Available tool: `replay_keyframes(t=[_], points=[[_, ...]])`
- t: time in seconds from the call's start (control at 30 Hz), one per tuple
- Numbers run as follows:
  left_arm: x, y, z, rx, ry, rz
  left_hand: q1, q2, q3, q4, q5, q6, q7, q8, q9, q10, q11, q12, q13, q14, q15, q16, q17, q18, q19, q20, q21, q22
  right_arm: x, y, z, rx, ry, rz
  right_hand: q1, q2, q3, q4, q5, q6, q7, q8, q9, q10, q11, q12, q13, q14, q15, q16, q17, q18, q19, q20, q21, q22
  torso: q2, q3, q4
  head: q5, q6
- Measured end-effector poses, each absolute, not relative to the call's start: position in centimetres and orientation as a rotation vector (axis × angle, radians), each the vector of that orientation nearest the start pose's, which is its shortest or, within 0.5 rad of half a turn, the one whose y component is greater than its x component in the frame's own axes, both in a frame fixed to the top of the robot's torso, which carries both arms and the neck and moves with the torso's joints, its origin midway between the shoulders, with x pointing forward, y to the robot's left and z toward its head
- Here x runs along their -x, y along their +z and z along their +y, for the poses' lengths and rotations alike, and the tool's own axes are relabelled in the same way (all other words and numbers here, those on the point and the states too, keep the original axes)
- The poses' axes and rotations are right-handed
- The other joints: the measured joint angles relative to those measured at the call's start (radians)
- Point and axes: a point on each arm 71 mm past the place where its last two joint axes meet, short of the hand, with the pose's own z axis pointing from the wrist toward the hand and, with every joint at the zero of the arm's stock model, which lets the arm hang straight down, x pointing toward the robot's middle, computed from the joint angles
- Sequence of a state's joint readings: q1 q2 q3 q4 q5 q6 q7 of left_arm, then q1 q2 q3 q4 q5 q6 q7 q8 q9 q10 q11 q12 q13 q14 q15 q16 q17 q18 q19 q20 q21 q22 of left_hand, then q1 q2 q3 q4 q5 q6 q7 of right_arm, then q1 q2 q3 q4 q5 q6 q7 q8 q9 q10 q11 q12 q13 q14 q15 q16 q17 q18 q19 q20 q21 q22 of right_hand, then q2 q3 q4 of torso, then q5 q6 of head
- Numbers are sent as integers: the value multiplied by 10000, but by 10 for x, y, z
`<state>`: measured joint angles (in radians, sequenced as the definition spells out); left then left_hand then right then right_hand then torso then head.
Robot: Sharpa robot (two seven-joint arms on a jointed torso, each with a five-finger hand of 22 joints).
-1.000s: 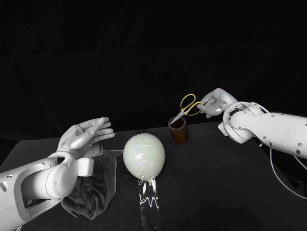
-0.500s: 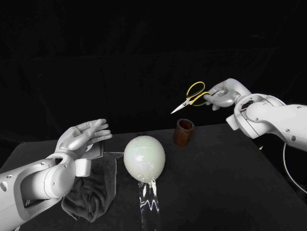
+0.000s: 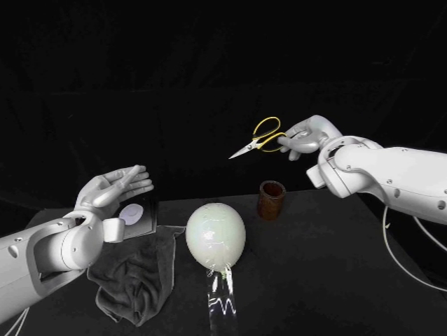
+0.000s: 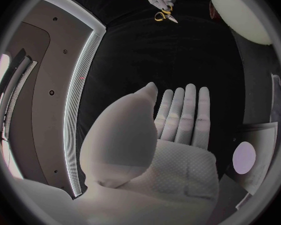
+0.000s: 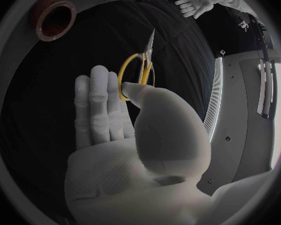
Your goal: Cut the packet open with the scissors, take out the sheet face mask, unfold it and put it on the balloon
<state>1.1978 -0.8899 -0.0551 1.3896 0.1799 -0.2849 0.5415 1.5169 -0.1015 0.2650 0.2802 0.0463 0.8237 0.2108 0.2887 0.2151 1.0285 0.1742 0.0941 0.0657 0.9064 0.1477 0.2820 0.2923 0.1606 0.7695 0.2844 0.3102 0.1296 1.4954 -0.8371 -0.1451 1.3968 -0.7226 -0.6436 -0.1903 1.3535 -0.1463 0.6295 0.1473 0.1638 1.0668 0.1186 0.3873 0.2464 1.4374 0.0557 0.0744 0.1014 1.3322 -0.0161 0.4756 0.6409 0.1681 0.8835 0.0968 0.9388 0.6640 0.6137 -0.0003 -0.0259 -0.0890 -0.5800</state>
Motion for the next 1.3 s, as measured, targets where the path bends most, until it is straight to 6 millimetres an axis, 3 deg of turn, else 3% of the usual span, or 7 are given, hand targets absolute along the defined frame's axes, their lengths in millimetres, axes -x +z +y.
replay_keyframes(t=[0.2,0.33,0.4,0.5,0.73,0.9,1.3], points=[[-526,-169,300,12282,-14745,11206,0,0,0,0,0,0,0,-66,-35,-27,48,-109,0,-192,72,-246,-41,-4,-221,33,-181,-104,-563,-88,-240,-7379,6959,13724,-80,1,23,-80,-2,-30,-2,35,53,62,-5,-1,6,9,-3,36,19,-5,0,0,46,44,-2,-12,54,148,83],[-535,-154,309,11752,-14701,11185,-25,-111,0,0,0,0,0,-123,-71,-46,143,-246,-2,-1140,306,-892,-290,-91,-1069,60,-711,-379,-572,-96,-221,-7588,7072,13751,-82,0,26,-83,-18,-31,-1,35,59,63,-6,0,6,11,-3,36,24,-22,1,0,52,80,20,-29,66,296,132],[-541,-144,312,11282,-14650,11261,-56,-165,-30,-27,0,-1,0,-182,-108,-119,216,-280,-18,-1347,381,-1062,-374,-304,-1400,72,-897,-475,-576,-102,-212,-7691,7097,13781,-123,42,69,-126,-20,-33,0,35,59,63,-6,0,6,11,-2,36,32,-58,1,1,103,99,34,-31,79,361,144],[-549,-131,313,10645,-14524,11369,-79,-189,-84,-1,0,-82,-31,-234,-128,-191,278,-281,-21,-1402,436,-1150,-427,-303,-1650,76,-992,-534,-580,-110,-197,-7778,7189,13895,-144,68,81,-139,-39,-65,-8,41,60,63,-6,-1,7,12,-1,36,45,-65,-35,-35,110,119,57,-40,118,476,167],[-566,-98,315,9150,-13936,11623,-218,-326,-362,27,0,-204,-52,-369,-183,-784,404,-306,-30,-2634,592,-1679,-846,-689,-3483,87,-1757,-802,-579,-128,-159,-7558,7707,14268,-181,110,54,-167,-85,-97,-9,91,89,64,-6,-1,21,14,4,36,48,-73,-35,-35,156,169,129,-85,244,706,186],[-573,-86,305,8352,-13573,11996,-272,-493,-797,19,0,-1046,-173,-769,-374,-2125,673,-330,-69,-2850,710,-1789,-953,-691,-3482,86,-1757,-775,-576,-138,-133,-7045,8064,14461,-180,111,54,-167,-97,-99,-7,92,100,64,-6,-2,20,25,17,35,52,-77,-35,-35,156,173,184,-100,316,977,151],[-590,-87,265,6187,-12068,13887,-317,-421,-2464,113,0,-943,-194,-784,-339,-1947,607,-329,-34,-2409,688,-1835,-987,-692,-2610,58,-1414,-643,-569,-159,-99,-6170,8538,14834,-257,191,97,-264,-214,-131,-7,88,133,86,-28,-21,33,26,20,69,68,24,-70,-70,195,217,258,-148,455,1481,25]])
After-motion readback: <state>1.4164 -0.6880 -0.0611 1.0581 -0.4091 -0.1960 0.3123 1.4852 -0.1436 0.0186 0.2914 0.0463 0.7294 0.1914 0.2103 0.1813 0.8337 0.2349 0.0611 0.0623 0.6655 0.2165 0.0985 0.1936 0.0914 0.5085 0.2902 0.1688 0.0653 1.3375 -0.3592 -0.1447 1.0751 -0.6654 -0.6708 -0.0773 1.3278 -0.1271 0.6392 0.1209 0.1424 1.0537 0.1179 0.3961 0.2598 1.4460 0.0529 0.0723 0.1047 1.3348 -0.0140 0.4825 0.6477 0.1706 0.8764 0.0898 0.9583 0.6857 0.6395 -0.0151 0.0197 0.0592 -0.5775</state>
